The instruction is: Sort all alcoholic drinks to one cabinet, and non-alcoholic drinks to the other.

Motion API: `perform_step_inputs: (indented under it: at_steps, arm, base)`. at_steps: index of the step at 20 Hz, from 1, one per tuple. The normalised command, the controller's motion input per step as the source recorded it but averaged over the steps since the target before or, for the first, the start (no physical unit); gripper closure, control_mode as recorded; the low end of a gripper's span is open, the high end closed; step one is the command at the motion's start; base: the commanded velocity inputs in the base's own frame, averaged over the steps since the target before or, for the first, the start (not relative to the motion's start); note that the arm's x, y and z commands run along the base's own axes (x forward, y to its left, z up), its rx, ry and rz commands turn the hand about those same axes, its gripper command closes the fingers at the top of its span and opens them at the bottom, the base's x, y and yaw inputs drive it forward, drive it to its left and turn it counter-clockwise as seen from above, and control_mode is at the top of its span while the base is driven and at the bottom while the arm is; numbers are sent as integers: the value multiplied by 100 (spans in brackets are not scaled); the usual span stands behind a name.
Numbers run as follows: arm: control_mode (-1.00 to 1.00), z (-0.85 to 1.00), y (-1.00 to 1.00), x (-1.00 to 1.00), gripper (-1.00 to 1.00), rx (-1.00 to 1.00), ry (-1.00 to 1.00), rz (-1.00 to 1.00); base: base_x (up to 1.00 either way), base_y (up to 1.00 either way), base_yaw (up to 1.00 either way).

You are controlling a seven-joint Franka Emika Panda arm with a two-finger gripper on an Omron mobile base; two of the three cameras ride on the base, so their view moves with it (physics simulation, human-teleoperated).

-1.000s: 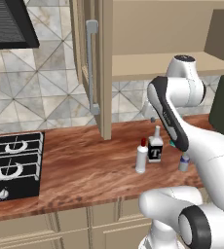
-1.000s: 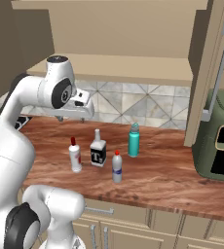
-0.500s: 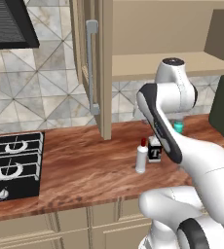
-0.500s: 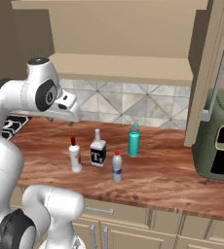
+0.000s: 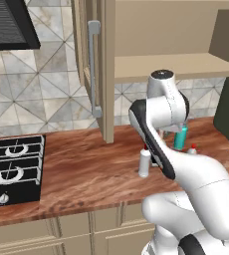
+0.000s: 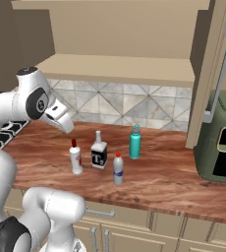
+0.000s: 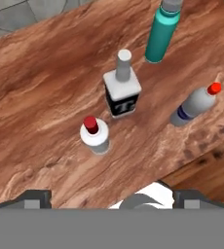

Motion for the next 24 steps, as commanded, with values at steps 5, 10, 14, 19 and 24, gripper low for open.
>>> perform_step_inputs:
  at_steps: [5, 10, 14, 19, 24]
  arm:
    - [-100, -35, 11, 6, -100, -2, 0, -28]
    - [-100, -31, 9, 17, -100, -1, 0, -26]
    - [-100, -31, 0, 24, -100, 0, -1, -23]
    - [-100, -26, 2, 29, -100, 0, -1, -19]
    - [-100, -25, 14, 27, -100, -1, -2, -17]
  base:
    - [0, 0, 0]
    - [0, 0, 0]
    - [0, 0, 0]
    - [0, 0, 0]
    - [0, 0, 0]
